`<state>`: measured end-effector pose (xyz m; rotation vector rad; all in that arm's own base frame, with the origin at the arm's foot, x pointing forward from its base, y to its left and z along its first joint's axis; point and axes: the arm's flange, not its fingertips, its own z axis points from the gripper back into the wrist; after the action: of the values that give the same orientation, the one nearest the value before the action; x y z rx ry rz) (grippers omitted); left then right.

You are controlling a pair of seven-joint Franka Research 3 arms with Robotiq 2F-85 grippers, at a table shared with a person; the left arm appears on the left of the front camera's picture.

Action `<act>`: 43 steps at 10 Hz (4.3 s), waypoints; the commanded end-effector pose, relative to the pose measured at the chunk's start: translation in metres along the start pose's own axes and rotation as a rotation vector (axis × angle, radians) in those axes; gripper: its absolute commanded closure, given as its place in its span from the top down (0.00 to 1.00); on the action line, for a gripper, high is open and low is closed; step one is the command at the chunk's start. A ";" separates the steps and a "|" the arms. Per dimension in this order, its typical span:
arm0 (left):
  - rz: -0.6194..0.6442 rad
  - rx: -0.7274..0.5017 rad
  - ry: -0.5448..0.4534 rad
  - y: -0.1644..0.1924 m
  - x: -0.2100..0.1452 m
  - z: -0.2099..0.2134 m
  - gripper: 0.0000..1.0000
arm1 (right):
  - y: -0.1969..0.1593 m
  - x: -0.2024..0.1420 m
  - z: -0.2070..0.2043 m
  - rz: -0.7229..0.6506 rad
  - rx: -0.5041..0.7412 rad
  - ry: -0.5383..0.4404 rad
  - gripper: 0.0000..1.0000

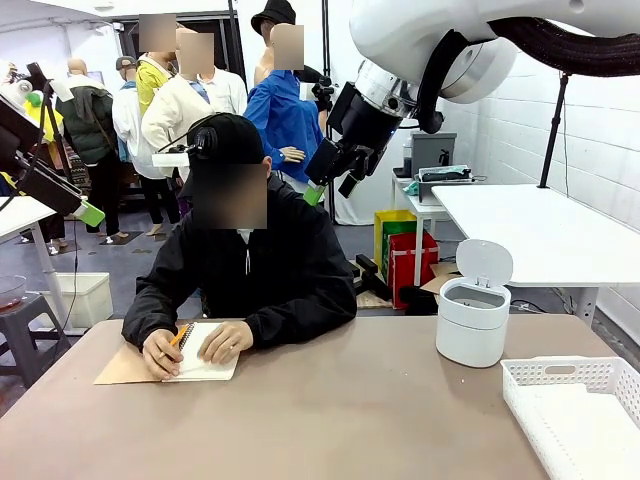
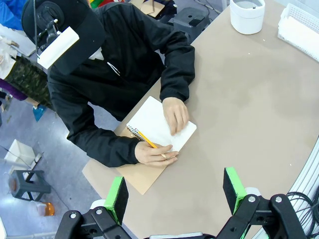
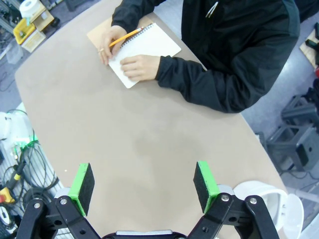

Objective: Sort the paper based on its condition.
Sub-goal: If a person hands you a paper, place it in the Organizing basket , and if it's crumpled, put it in the Trash can.

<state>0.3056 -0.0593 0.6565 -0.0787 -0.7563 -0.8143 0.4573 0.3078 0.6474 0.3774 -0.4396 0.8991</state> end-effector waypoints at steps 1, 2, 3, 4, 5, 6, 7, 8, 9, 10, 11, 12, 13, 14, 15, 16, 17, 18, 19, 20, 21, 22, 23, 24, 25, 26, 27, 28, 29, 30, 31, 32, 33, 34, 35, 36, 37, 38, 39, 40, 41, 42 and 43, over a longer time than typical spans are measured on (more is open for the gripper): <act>0.000 -0.001 -0.001 0.000 0.000 0.000 1.00 | -0.001 0.000 0.001 -0.008 0.010 -0.004 1.00; 0.000 -0.001 -0.001 0.000 0.000 0.000 1.00 | -0.001 0.000 0.001 -0.008 0.010 -0.004 1.00; 0.000 -0.001 -0.001 0.000 0.000 0.000 1.00 | -0.001 0.000 0.001 -0.008 0.010 -0.004 1.00; 0.000 -0.001 -0.001 0.000 0.000 0.000 1.00 | -0.001 0.000 0.001 -0.008 0.010 -0.004 1.00; 0.000 -0.001 -0.001 0.000 0.000 0.000 1.00 | -0.001 0.000 0.001 -0.008 0.010 -0.004 1.00; 0.000 -0.001 -0.001 0.000 0.000 0.000 1.00 | -0.001 0.000 0.001 -0.008 0.010 -0.004 1.00; 0.000 -0.001 -0.001 0.000 0.000 0.000 1.00 | -0.001 0.000 0.001 -0.008 0.010 -0.004 1.00; 0.000 -0.001 -0.001 0.000 0.000 0.000 1.00 | -0.001 0.000 0.001 -0.008 0.010 -0.004 1.00; 0.000 -0.001 -0.001 0.000 0.000 0.000 1.00 | -0.001 0.000 0.001 -0.008 0.010 -0.004 1.00; 0.000 -0.001 -0.001 0.000 0.000 0.000 1.00 | -0.001 0.000 0.001 -0.008 0.010 -0.004 1.00; 0.000 -0.001 -0.001 0.000 0.000 0.000 1.00 | -0.001 0.000 0.001 -0.008 0.010 -0.004 1.00; 0.000 -0.001 -0.001 0.000 0.000 0.000 1.00 | -0.001 0.000 0.001 -0.008 0.010 -0.004 1.00; 0.000 -0.001 -0.001 0.000 0.000 0.000 1.00 | -0.001 0.000 0.001 -0.008 0.010 -0.004 1.00; 0.000 -0.001 -0.001 0.000 0.000 0.000 1.00 | -0.001 0.000 0.001 -0.008 0.010 -0.004 1.00; 0.000 -0.001 -0.001 0.000 0.000 0.000 1.00 | -0.001 0.000 0.001 -0.008 0.010 -0.004 1.00; 0.000 -0.001 -0.001 0.000 0.000 0.000 1.00 | -0.001 0.000 0.001 -0.008 0.010 -0.004 1.00; 0.000 -0.001 -0.001 0.000 0.000 0.000 1.00 | -0.001 0.000 0.001 -0.008 0.010 -0.004 1.00; 0.000 -0.001 -0.001 0.000 0.000 0.000 1.00 | -0.001 0.000 0.001 -0.008 0.010 -0.004 1.00; 0.000 -0.001 -0.001 0.000 0.000 0.000 1.00 | -0.001 0.000 0.001 -0.008 0.010 -0.004 1.00; 0.000 -0.001 -0.001 0.000 0.000 0.000 1.00 | -0.001 0.000 0.001 -0.008 0.010 -0.004 1.00; 0.000 -0.001 -0.001 0.000 0.000 0.000 1.00 | -0.001 0.000 0.001 -0.008 0.010 -0.004 1.00; 0.000 -0.001 -0.001 0.000 0.000 0.000 1.00 | -0.001 0.000 0.001 -0.008 0.010 -0.004 1.00; 0.000 -0.001 -0.001 0.000 0.000 0.000 1.00 | -0.001 0.000 0.001 -0.008 0.010 -0.004 1.00; 0.000 -0.001 -0.001 0.000 0.000 0.000 1.00 | -0.001 0.000 0.001 -0.008 0.010 -0.004 1.00; 0.000 -0.001 -0.001 0.000 0.000 0.000 1.00 | -0.001 0.000 0.001 -0.008 0.010 -0.004 1.00; 0.000 -0.001 -0.001 0.000 0.000 0.000 1.00 | -0.001 0.000 0.001 -0.008 0.010 -0.004 1.00; 0.000 -0.001 -0.001 0.000 0.000 0.000 1.00 | -0.001 0.000 0.001 -0.008 0.010 -0.004 1.00; 0.000 -0.001 -0.001 0.000 0.000 0.000 1.00 | -0.001 0.000 0.001 -0.008 0.010 -0.004 1.00; 0.000 -0.001 -0.001 0.000 0.000 0.000 1.00 | -0.001 0.000 0.001 -0.008 0.010 -0.004 1.00; 0.000 -0.001 -0.001 0.000 0.000 0.000 1.00 | -0.001 0.000 0.001 -0.008 0.010 -0.004 1.00; 0.000 -0.001 -0.001 0.000 0.000 0.000 1.00 | -0.001 0.000 0.001 -0.008 0.010 -0.004 1.00; 0.000 -0.001 -0.001 0.000 0.000 0.000 1.00 | -0.001 0.000 0.001 -0.008 0.010 -0.004 1.00; 0.000 -0.001 -0.001 0.000 0.000 0.000 1.00 | -0.001 0.000 0.001 -0.008 0.010 -0.004 1.00; 0.000 -0.001 -0.001 0.000 0.000 0.000 1.00 | -0.001 0.000 0.001 -0.008 0.010 -0.004 1.00; 0.000 -0.001 -0.001 0.000 0.000 0.000 1.00 | -0.001 0.000 0.001 -0.008 0.010 -0.004 1.00; 0.000 -0.001 -0.001 0.000 0.000 0.000 1.00 | -0.001 0.000 0.001 -0.008 0.010 -0.004 1.00; 0.000 -0.001 -0.001 0.000 0.000 0.000 1.00 | -0.001 0.000 0.001 -0.008 0.010 -0.004 1.00; 0.000 -0.001 -0.001 0.000 0.000 0.000 1.00 | -0.001 0.000 0.001 -0.008 0.010 -0.004 1.00; 0.000 -0.001 -0.001 0.000 0.000 0.000 1.00 | -0.001 0.000 0.001 -0.008 0.010 -0.004 1.00; 0.000 -0.001 -0.001 0.000 0.000 0.000 1.00 | -0.001 0.000 0.001 -0.008 0.010 -0.004 1.00; 0.000 -0.001 -0.001 0.000 0.000 0.000 1.00 | -0.001 0.000 0.001 -0.008 0.010 -0.004 1.00; 0.000 -0.001 -0.001 0.000 0.000 0.000 1.00 | -0.001 0.000 0.001 -0.008 0.010 -0.004 1.00; 0.000 -0.001 -0.001 0.000 0.000 0.000 1.00 | -0.001 0.000 0.001 -0.008 0.010 -0.004 1.00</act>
<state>0.3056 -0.0593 0.6565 -0.0787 -0.7563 -0.8143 0.4573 0.3078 0.6474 0.3774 -0.4396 0.8991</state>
